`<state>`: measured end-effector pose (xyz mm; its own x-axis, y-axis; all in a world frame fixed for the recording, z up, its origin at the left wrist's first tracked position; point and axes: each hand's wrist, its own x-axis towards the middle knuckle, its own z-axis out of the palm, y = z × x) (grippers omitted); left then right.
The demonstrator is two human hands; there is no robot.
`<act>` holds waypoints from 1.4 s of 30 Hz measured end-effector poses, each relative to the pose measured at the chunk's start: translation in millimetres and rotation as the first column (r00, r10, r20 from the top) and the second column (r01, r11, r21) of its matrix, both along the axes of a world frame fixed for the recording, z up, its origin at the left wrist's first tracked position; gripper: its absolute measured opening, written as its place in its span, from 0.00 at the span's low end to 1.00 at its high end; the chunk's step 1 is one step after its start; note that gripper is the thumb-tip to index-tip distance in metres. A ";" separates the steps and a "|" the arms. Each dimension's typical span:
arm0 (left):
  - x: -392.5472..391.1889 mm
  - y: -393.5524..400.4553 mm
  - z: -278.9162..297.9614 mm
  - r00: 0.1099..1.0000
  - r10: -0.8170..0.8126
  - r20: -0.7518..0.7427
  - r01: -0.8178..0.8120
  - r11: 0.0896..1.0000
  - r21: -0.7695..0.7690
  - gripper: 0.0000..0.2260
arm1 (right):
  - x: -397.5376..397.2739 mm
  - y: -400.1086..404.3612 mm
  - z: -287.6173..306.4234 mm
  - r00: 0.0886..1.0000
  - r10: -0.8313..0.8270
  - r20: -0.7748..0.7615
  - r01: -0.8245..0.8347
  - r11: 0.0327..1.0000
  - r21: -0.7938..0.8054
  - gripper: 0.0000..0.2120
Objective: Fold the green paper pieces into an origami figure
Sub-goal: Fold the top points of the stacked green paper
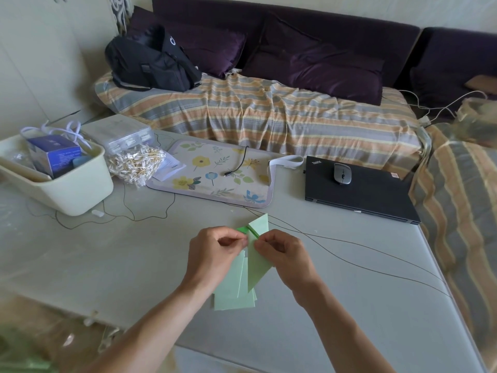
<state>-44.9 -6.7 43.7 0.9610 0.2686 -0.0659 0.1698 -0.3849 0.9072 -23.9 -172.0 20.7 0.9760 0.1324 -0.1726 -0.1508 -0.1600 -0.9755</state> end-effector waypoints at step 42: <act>-3.9 -4.0 0.7 0.980 -0.087 -0.178 0.072 0.994 -0.085 0.06 | -2.3 3.7 4.6 1.000 0.000 0.020 0.002 0.999 -0.054 0.07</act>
